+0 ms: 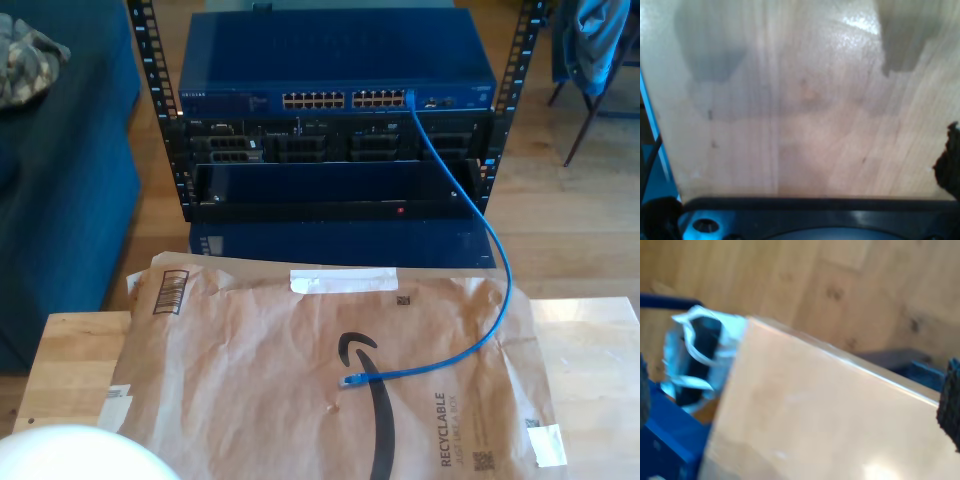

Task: Grab the cable and plug it in

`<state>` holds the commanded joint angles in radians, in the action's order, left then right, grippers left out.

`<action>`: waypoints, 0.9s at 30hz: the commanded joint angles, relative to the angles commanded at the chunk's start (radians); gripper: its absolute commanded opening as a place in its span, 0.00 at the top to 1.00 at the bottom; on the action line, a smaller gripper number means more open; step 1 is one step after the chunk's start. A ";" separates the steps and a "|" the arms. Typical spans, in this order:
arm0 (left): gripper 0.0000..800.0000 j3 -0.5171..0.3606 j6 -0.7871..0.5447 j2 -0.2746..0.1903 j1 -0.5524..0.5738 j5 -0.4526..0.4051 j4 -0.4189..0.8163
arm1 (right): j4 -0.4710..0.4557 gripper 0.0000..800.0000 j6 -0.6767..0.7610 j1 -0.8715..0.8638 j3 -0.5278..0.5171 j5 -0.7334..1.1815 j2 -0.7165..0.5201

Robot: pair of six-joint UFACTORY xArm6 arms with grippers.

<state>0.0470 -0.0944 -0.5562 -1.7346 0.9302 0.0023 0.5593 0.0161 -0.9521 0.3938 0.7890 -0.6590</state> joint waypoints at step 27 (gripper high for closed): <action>0.00 0.000 0.000 0.000 0.000 0.000 0.000 | -0.551 0.00 -0.006 -0.454 -0.222 0.364 -0.104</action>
<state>0.0470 -0.0944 -0.5562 -1.7346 0.9302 0.0023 0.0084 0.0100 -1.4062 0.1713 1.1527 -0.7633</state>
